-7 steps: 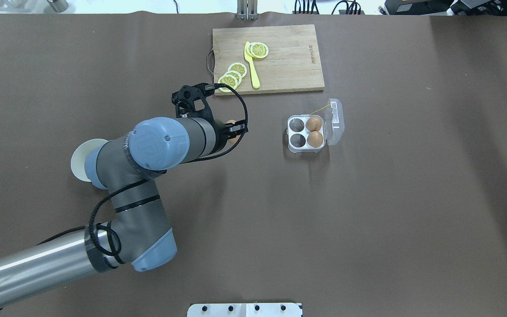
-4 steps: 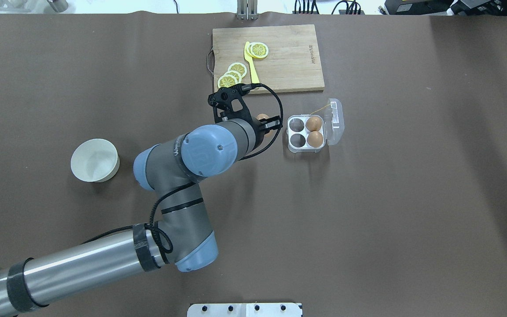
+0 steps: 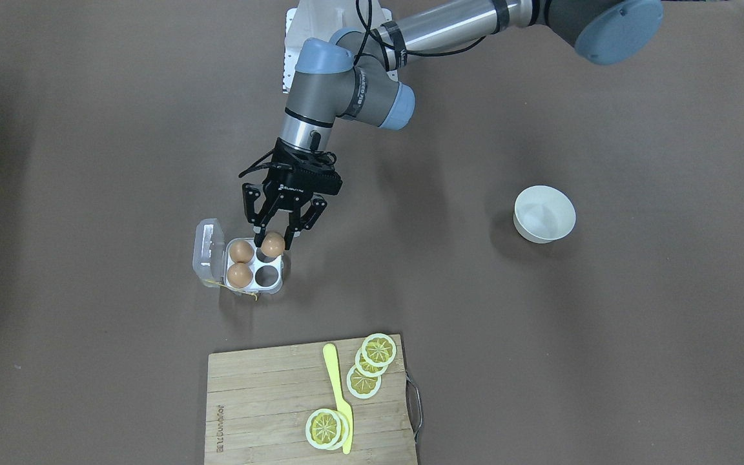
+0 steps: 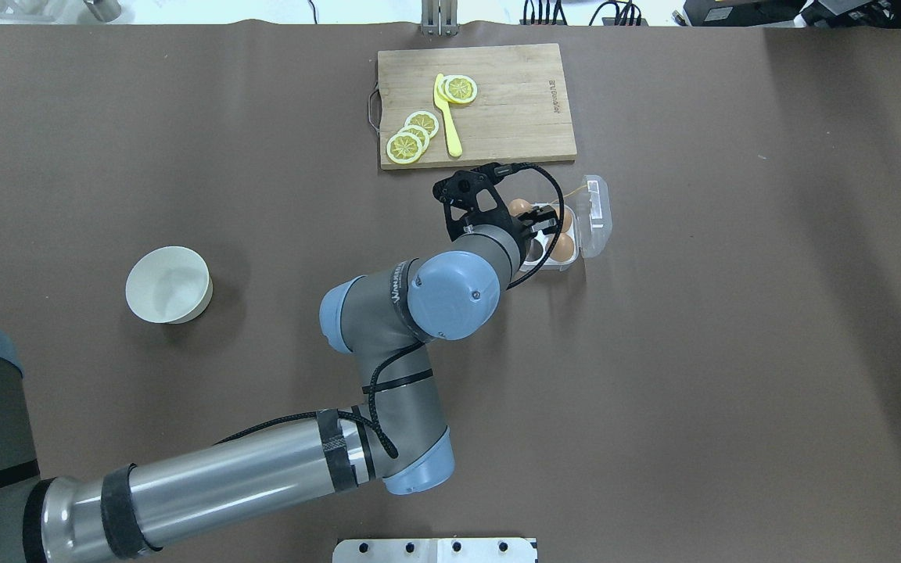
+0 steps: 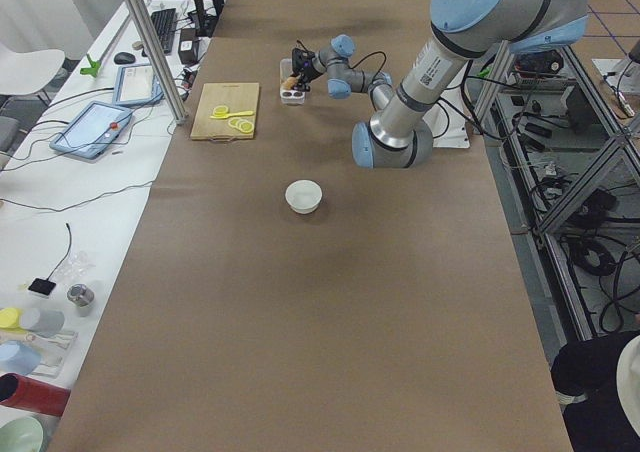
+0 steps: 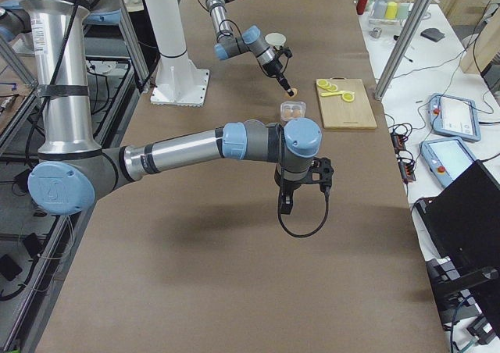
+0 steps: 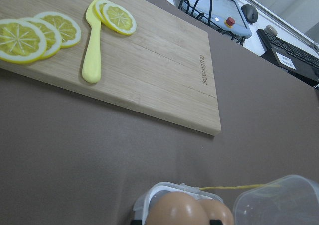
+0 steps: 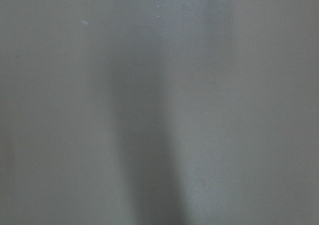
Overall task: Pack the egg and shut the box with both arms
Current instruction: 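Carry the egg with the left gripper over the clear egg box, then lower the egg into the empty slot and open the left gripper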
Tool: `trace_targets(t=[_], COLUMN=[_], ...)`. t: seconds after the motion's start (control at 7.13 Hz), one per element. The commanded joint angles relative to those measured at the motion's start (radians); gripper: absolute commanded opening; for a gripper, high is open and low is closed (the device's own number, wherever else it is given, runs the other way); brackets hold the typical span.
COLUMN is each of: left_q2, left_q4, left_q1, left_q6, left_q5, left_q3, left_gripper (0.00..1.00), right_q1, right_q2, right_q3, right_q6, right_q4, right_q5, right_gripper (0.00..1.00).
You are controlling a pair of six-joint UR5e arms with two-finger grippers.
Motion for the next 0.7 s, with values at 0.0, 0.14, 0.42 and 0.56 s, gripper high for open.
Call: trace_targets(t=[0.0, 0.14, 0.42, 0.56], left_q2=[-0.067, -0.073, -0.073, -0.069], left_q4=[-0.002, -0.002, -0.002, -0.002], left_q1=[0.001, 0.001, 0.001, 0.001], left_q6=[0.006, 0.009, 0.01, 0.012], left_q5=[0.021, 0.037, 0.039, 0.039], left_q3=[0.08, 0.099, 0.108, 0.108], left_gripper=[0.0, 0.0, 0.0, 0.0], right_q1=[-0.007, -0.008, -0.008, -0.011], right_q2=[0.002, 0.004, 0.011, 0.013], right_q3=[-0.001, -0.001, 0.001, 0.001], right_q6=[0.001, 0.001, 0.001, 0.002], right_q4=[0.001, 0.001, 0.0, -0.002], right_q5=[0.003, 0.003, 0.006, 0.006], right_gripper=[1.0, 1.0, 1.0, 1.0])
